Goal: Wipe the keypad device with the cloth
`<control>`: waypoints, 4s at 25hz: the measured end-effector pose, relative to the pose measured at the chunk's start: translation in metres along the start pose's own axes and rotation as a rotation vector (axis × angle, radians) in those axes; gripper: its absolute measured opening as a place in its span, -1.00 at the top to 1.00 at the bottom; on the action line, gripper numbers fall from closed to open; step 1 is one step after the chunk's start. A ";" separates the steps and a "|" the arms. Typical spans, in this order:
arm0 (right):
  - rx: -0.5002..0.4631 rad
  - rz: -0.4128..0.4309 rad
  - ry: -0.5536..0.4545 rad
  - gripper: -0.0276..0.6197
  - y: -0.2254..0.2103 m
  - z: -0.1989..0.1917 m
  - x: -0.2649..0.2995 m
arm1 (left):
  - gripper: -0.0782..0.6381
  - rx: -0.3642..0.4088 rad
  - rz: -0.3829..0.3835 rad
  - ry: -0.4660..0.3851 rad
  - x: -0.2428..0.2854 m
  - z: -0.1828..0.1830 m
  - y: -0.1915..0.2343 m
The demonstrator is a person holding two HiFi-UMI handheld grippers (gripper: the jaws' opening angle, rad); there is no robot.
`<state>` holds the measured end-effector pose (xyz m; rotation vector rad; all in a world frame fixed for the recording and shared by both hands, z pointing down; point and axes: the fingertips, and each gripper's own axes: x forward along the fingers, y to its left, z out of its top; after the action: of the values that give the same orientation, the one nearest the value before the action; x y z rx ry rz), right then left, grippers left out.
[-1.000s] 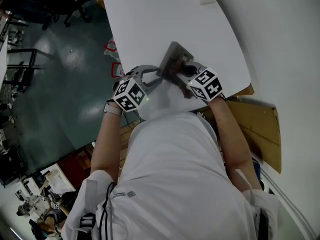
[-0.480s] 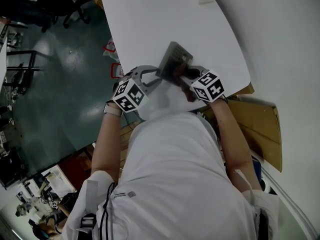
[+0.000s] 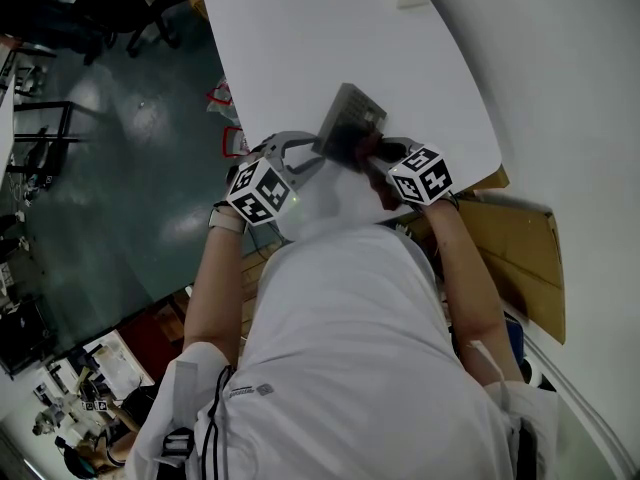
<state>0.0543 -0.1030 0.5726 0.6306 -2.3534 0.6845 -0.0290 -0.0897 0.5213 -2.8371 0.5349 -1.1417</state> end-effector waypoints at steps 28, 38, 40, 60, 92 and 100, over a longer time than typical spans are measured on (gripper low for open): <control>-0.171 -0.070 -0.292 0.67 0.009 0.130 -0.023 | 0.37 -0.033 0.025 0.003 -0.003 0.001 0.001; -0.187 -0.089 -0.267 0.67 0.010 0.127 0.001 | 0.37 -0.047 0.030 0.001 -0.002 0.000 0.000; -0.178 -0.089 -0.270 0.67 0.011 0.126 0.001 | 0.37 -0.049 0.029 0.000 -0.004 0.000 -0.001; -0.051 -0.095 -0.240 0.67 -0.013 0.076 -0.004 | 0.37 -0.069 0.028 -0.010 -0.004 -0.001 -0.001; 0.149 -0.068 -0.067 0.68 -0.019 -0.007 -0.001 | 0.37 -0.093 0.019 -0.003 -0.007 -0.008 -0.001; 0.028 -0.075 -0.160 0.68 -0.012 0.046 -0.023 | 0.37 -0.296 0.062 -0.154 -0.038 0.020 0.025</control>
<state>0.0591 -0.1334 0.5299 0.8093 -2.4557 0.6562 -0.0484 -0.1025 0.4767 -3.0931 0.8375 -0.8895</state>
